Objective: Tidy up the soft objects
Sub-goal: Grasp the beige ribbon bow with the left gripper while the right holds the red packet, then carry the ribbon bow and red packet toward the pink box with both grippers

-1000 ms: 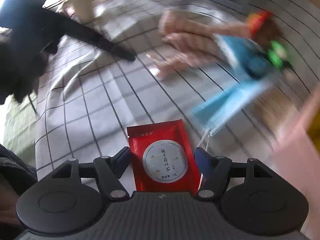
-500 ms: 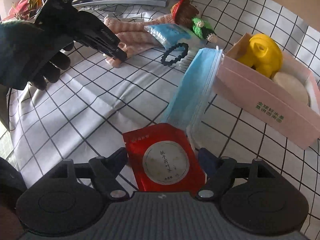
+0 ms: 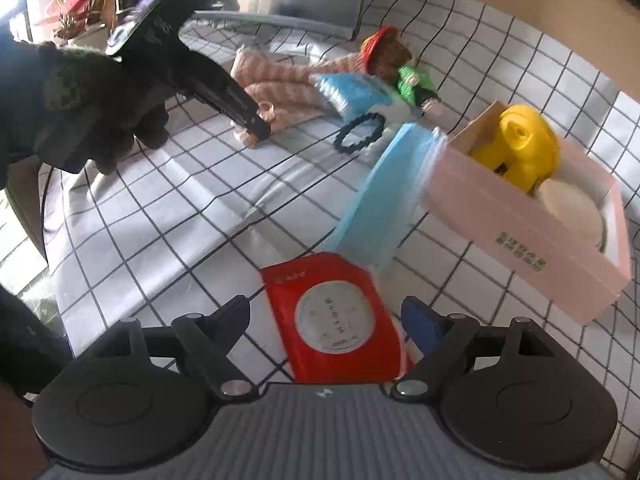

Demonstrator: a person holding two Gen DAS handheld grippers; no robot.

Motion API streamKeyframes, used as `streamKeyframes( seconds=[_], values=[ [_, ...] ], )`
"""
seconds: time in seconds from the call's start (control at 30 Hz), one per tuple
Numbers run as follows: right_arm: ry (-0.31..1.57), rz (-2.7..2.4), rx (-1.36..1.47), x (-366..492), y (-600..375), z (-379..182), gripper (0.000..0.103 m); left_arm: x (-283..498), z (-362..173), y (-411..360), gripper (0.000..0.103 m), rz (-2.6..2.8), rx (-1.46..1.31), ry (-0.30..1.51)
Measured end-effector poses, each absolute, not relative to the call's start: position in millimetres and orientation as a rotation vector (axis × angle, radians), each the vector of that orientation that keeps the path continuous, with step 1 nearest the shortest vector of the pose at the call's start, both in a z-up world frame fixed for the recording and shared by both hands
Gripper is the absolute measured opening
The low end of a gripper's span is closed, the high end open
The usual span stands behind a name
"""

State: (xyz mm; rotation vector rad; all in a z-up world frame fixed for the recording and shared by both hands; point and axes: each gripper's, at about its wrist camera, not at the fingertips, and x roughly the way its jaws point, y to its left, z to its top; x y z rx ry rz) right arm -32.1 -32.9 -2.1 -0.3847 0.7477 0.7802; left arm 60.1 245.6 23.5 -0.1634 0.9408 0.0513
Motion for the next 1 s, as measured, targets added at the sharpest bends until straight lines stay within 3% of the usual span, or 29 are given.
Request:
streamKeyframes(
  seconds=[0.3, 0.4, 0.47, 0.6, 0.63, 0.67, 0.7, 0.73, 0.93, 0.97, 1.0],
  values=[
    [0.874, 0.981, -0.213, -41, 14, -17, 0.08, -1, 27, 252, 0.018, 0.062, -0.248, 0.953],
    [0.762, 0.985, -0.264, -48, 19, -2, 0.08, -21, 27, 252, 0.018, 0.066, -0.288, 0.956],
    [0.696, 0.87, -0.272, -30, 14, 8, 0.081, -31, 27, 248, 0.018, 0.066, -0.294, 0.953],
    [0.767, 0.67, -0.215, 29, 13, 2, 0.081, -41, 26, 241, 0.018, 0.075, -0.31, 0.936],
    [0.789, 0.667, -0.201, 42, 16, -2, 0.076, -41, 26, 242, 0.018, 0.078, -0.314, 0.933],
    [0.809, 0.661, -0.214, 50, 22, -6, 0.05, -42, 26, 242, 0.018, 0.08, -0.32, 0.933],
    [0.828, 0.655, -0.249, 55, 30, -8, 0.013, -42, 26, 243, 0.018, 0.079, -0.327, 0.933],
    [0.843, 0.677, -0.304, 59, 38, -7, 0.007, -42, 26, 244, 0.018, 0.077, -0.33, 0.931],
    [0.648, 0.808, -0.338, 59, 41, 51, 0.007, -45, 24, 244, 0.018, 0.081, -0.35, 0.909],
    [0.622, 0.808, -0.34, 64, 41, 58, 0.015, -45, 24, 245, 0.018, 0.082, -0.352, 0.909],
    [0.606, 0.817, -0.34, 69, 40, 62, 0.038, -45, 25, 245, 0.018, 0.082, -0.353, 0.908]
  ],
)
